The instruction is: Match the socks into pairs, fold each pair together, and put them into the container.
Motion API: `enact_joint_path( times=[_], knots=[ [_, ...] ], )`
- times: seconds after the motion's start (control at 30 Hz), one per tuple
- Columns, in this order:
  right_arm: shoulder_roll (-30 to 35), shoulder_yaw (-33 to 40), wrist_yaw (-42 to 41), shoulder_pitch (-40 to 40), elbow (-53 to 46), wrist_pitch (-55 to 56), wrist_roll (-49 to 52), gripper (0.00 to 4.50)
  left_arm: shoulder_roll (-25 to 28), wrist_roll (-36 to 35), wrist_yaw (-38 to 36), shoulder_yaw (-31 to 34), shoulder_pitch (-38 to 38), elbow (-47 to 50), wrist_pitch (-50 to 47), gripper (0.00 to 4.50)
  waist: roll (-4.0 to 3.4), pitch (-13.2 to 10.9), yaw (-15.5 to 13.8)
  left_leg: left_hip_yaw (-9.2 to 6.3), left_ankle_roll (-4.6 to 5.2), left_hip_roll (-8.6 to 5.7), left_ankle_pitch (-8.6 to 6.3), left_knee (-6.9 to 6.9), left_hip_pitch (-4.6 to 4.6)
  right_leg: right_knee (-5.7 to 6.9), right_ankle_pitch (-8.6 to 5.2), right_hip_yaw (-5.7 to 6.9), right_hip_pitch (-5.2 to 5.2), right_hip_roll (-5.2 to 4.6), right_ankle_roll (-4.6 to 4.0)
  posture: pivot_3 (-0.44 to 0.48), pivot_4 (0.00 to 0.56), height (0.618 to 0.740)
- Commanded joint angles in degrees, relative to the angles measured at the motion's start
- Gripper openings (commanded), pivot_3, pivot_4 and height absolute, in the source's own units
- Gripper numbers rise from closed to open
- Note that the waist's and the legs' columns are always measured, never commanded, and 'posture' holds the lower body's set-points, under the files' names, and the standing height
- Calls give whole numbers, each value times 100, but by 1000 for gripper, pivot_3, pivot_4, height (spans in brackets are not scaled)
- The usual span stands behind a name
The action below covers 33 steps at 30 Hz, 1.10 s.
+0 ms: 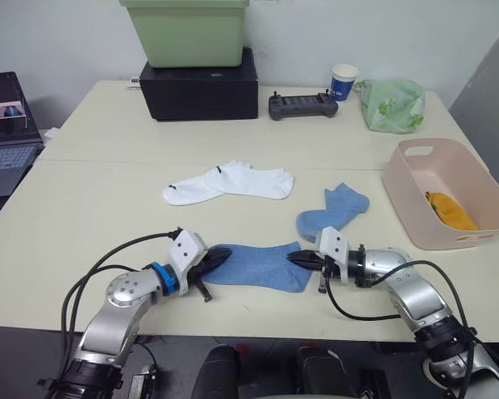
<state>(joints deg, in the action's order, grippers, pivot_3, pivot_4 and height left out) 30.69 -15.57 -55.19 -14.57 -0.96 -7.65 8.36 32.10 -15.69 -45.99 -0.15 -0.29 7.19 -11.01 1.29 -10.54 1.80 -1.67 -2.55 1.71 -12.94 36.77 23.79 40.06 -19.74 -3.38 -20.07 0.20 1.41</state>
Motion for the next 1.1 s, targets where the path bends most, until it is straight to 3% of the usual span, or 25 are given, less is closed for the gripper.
enact_joint_path(
  times=[0.03, 0.13, 0.33, 0.43, 0.57, 0.63, 0.77, 0.97, 1.1],
  knots=[
    [127, 250, -155, 188, -270, -133, 297, 0, 132, -518, -227, 428, 196, 345, -181, 22, 0, 0, 6, -1, 0, 1, 0, 0, 0, 0, 0, 1, 0, 0, 0, 0, 150, 740],
    [-44, 337, -338, 106, -652, -424, 815, 0, 264, -509, -470, 354, 207, 542, -51, 22, 0, -1, 2, -3, 0, 1, 0, -1, 3, 0, 0, 3, -1, 0, 0, 0, 150, 740],
    [-95, 142, -457, 12, -792, -692, 818, 0, 336, -444, -544, 238, 208, 766, -211, 22, 0, -1, 2, -1, 0, -2, 0, -1, 3, -1, 0, 1, -1, 0, 0, 0, 150, 740],
    [110, -128, -504, 96, -445, -451, 334, 0, 646, -50, -588, 102, 462, 605, -247, 22, 0, -1, 6, -4, 0, 0, 0, -2, 2, -1, 0, 3, -3, 3, 0, 0, 150, 740],
    [577, 42, -675, 397, -669, -380, 355, 0, 848, 72, -631, 201, 729, 526, -51, 22, -4, 0, 0, 3, 0, -2, 0, -5, 1, -6, -1, -2, -1, -3, 0, 0, 150, 740],
    [682, 203, -646, 462, -832, -481, 515, 0, 787, -119, -539, 331, 686, 635, -184, 22, -2, 1, -1, 1, 0, -3, 0, -5, 0, -6, 0, 0, 1, -5, 0, 0, 150, 740],
    [649, 693, -511, 518, -1404, -1111, 1215, 0, 569, -1170, -383, 569, 519, 1515, -1103, 22, 0, -2, 0, 2, 0, -2, 0, -2, 4, -5, 0, -1, -1, -5, 0, 0, 150, 740],
    [372, 1070, 381, 234, -1536, -1169, 1004, 0, 566, -1414, -160, 740, 598, 2229, -1338, 22, 0, -2, 11, -6, 0, 1, 0, -5, 5, -4, 0, 6, -1, 1, 1, 0, 150, 740],
    [58, 1083, 1502, -85, -1175, -1102, 206, 905, 577, -1803, -40, 576, 14, 2716, -1716, 873, 0, -2, -6, -5, -1, -2, 0, -4, 6, -3, 0, 4, -3, 2, 1, 0, 150, 740]
  ],
)
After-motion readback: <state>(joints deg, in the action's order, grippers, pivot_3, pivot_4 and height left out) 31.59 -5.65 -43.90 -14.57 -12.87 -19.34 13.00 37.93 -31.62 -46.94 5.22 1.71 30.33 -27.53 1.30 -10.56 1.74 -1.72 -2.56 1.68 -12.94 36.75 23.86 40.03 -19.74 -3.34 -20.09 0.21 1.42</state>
